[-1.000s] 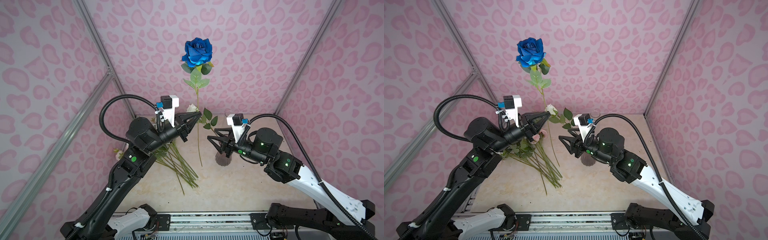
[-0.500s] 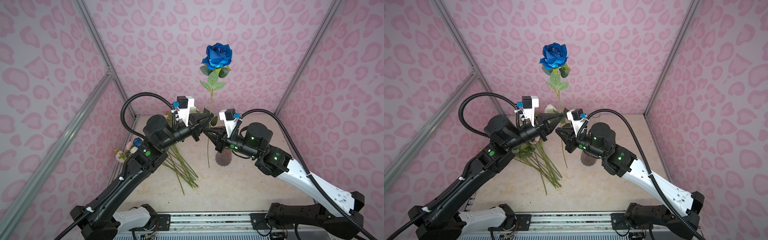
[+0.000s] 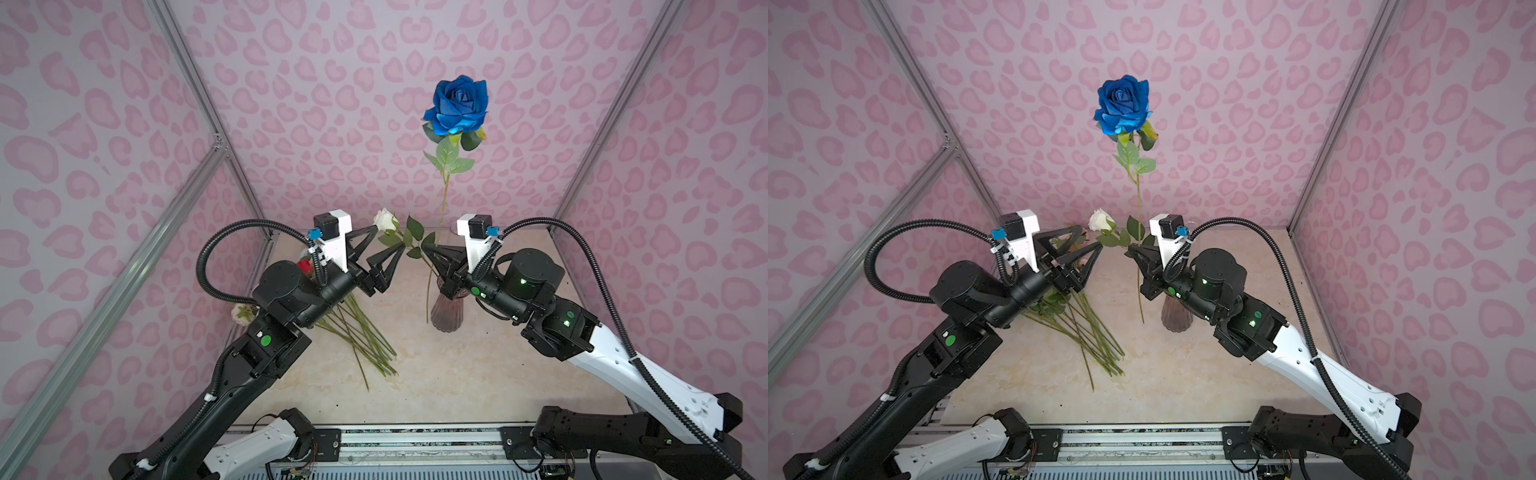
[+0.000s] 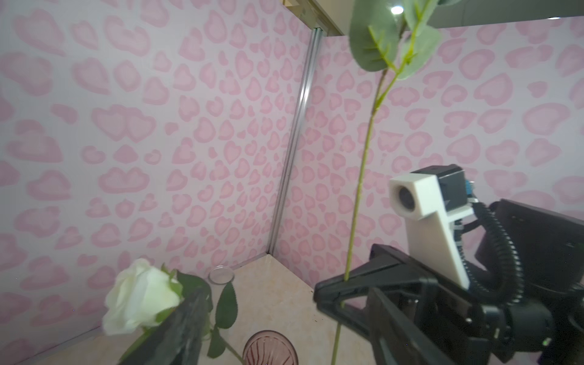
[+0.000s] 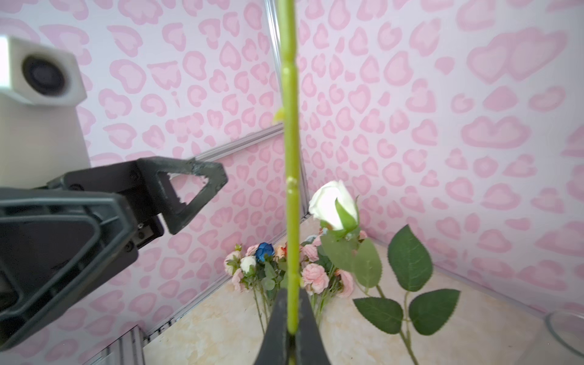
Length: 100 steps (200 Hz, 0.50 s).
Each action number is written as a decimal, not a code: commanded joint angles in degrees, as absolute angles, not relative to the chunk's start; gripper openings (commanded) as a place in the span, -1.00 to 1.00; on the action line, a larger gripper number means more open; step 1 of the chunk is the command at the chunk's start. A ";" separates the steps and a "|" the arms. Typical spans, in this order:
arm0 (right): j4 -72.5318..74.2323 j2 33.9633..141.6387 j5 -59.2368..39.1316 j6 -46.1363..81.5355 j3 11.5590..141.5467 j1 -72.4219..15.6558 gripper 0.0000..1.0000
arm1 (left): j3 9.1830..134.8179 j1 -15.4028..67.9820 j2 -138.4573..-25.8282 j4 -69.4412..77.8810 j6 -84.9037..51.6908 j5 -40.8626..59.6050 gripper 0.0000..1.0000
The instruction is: Arrange the flowers into the vase
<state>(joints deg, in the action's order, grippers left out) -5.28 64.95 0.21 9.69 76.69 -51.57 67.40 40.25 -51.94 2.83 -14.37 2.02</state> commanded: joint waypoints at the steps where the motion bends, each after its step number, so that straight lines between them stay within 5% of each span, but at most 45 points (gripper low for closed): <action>1: -3.50 63.03 8.24 4.86 76.75 -49.78 -1.00 | 62.55 40.24 -46.66 2.37 -15.03 -17.23 0.62; 36: 0.36 62.07 9.36 6.43 74.86 -40.89 -1.00 | 53.87 40.07 -38.85 -1.11 -20.09 -33.44 0.66; 100: 9.44 66.77 5.43 11.93 68.46 -32.43 -1.00 | 47.01 37.34 -38.91 -8.71 -30.27 -37.29 0.68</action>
<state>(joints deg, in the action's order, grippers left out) 3.62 65.82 6.35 9.91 71.20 -33.15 48.10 38.59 -38.13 -6.07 -24.73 -35.27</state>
